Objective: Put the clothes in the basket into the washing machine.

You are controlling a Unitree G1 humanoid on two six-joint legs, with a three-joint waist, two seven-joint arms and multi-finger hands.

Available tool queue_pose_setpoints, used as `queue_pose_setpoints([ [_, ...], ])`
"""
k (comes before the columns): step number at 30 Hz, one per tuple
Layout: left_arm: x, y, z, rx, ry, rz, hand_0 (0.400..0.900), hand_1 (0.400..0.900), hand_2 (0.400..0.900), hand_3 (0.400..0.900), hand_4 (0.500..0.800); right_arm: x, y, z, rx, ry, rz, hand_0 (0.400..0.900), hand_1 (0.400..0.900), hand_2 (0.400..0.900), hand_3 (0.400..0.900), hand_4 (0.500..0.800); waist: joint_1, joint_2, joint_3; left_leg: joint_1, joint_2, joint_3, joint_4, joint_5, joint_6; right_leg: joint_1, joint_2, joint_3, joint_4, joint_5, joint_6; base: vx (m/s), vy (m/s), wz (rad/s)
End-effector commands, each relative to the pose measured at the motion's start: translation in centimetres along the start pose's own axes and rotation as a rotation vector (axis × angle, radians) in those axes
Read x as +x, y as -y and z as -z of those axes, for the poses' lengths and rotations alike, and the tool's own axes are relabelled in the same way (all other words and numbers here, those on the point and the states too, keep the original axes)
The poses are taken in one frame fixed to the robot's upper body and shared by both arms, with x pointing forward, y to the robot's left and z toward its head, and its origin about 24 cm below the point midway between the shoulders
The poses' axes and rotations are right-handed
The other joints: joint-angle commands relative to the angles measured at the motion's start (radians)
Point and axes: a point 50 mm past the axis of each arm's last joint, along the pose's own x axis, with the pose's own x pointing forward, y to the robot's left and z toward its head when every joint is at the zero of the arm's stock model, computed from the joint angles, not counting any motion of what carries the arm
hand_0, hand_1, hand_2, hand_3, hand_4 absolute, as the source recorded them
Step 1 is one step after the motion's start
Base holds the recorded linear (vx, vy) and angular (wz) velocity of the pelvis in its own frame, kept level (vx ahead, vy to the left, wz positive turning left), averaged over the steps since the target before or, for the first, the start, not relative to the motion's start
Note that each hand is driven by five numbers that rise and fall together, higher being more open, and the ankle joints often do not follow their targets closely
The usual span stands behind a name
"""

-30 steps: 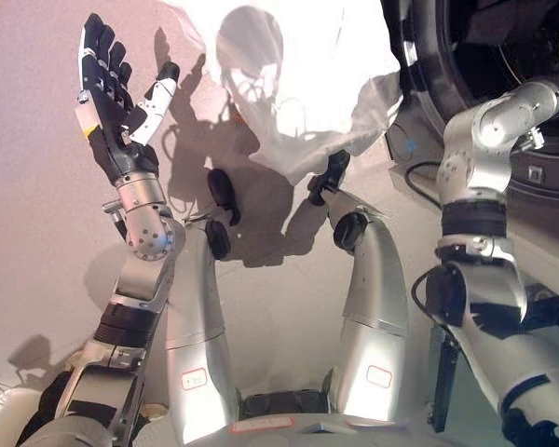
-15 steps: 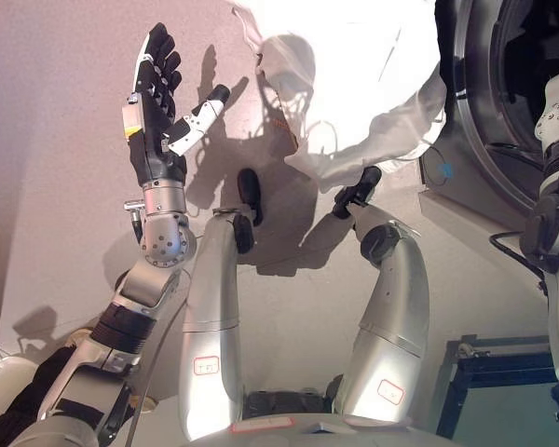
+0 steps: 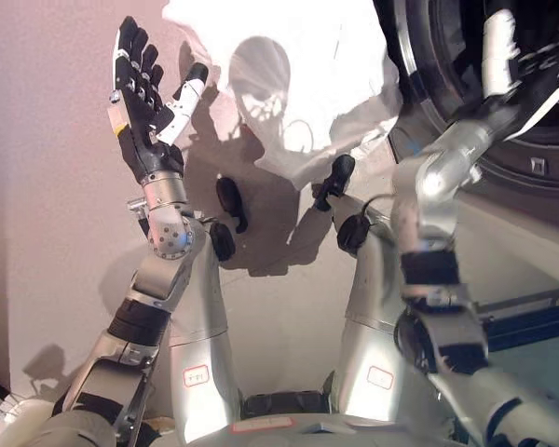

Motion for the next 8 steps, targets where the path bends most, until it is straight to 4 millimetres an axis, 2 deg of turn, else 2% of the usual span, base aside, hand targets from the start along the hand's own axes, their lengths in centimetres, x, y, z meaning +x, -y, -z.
queue_pose_setpoints([
  [1, -2.7, -1.8, 0.9, 0.028, -0.011, -0.045, 0.900, 0.900, 0.900, 0.900, 0.800, -2.7, 3.2, -0.9, -0.104, 0.110, -0.195, 0.900, 0.900, 0.900, 0.900, 0.800, -0.050, 0.033, -0.222, -0.114, -0.033, -0.041, -0.046, -0.008, 0.020, -0.197, 0.030, -0.062, 0.140, -0.117, 0.076, -0.02, 0.034, -0.15],
  [5, -3.5, -2.7, 1.5, 0.040, -0.035, -0.045, 0.900, 0.900, 0.900, 0.900, 0.800, -4.6, 4.7, -0.4, -0.219, 0.079, -0.360, 0.900, 0.900, 0.900, 0.900, 0.800, -0.065, 0.027, -0.232, -0.103, -0.025, -0.036, -0.061, -0.010, 0.020, -0.187, 0.035, -0.067, 0.126, -0.116, 0.082, -0.02, 0.017, -0.07],
  [8, -3.8, -3.0, 1.8, 0.039, -0.051, -0.041, 0.900, 0.900, 0.900, 0.900, 0.800, -5.1, 5.2, 0.4, -0.254, 0.037, -0.395, 0.900, 0.900, 0.900, 0.900, 0.800, -0.071, 0.025, -0.239, -0.090, -0.022, -0.035, -0.070, -0.011, 0.019, -0.171, 0.039, -0.069, 0.119, -0.116, 0.085, 0.00, 0.003, -0.01],
])
